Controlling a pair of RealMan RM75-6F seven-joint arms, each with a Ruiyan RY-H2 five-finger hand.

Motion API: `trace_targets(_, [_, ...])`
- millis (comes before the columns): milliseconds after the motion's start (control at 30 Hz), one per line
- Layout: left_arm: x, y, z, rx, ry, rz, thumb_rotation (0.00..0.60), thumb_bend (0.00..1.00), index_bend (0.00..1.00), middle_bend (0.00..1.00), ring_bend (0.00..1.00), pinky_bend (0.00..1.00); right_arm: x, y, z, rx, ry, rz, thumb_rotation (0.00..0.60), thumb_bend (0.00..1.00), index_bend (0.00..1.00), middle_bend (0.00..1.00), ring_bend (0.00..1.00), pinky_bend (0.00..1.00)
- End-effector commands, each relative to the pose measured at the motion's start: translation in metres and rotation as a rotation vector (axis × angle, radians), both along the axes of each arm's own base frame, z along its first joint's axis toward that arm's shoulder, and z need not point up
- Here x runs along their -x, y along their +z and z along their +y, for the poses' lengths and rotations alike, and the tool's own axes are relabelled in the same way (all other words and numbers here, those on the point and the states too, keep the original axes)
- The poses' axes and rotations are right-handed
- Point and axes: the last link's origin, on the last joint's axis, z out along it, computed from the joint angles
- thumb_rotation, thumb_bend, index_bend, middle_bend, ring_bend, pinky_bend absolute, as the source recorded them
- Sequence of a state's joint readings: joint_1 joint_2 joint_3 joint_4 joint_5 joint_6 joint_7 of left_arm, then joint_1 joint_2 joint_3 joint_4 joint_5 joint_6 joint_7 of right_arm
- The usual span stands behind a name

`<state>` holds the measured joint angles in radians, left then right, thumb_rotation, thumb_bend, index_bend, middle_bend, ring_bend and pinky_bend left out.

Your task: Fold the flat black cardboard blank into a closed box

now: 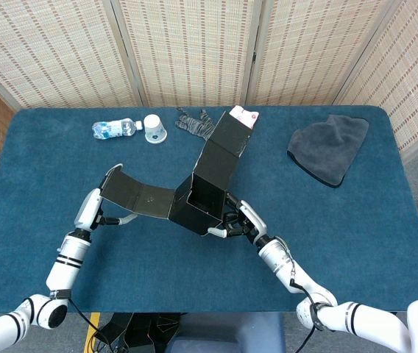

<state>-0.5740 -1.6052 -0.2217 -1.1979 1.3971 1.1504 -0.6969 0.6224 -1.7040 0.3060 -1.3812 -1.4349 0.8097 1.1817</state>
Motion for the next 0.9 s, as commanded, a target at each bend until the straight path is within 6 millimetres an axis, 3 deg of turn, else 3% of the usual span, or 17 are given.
trace_targets(33, [-0.014,-0.005,0.001,0.009,-0.025,-0.073,0.6,0.07,0.0,0.0,0.29,0.5,-0.002,-0.003,0.0,0.002,0.008,-0.002,0.6,0.38,0.35,0.41,0.8,1.0])
trace_targets(333, [-0.026,-0.009,-0.002,-0.038,-0.082,-0.106,0.6,0.07,0.0,0.0,0.29,0.5,-0.004,-0.007,-0.001,0.014,0.03,0.024,0.6,0.39,0.36,0.41,0.8,1.0])
trace_targets(900, [-0.022,-0.005,0.004,-0.182,-0.112,-0.106,0.6,0.07,0.0,0.0,0.32,0.5,-0.005,-0.012,0.0,-0.005,0.074,0.111,0.6,0.4,0.36,0.41,0.81,1.0])
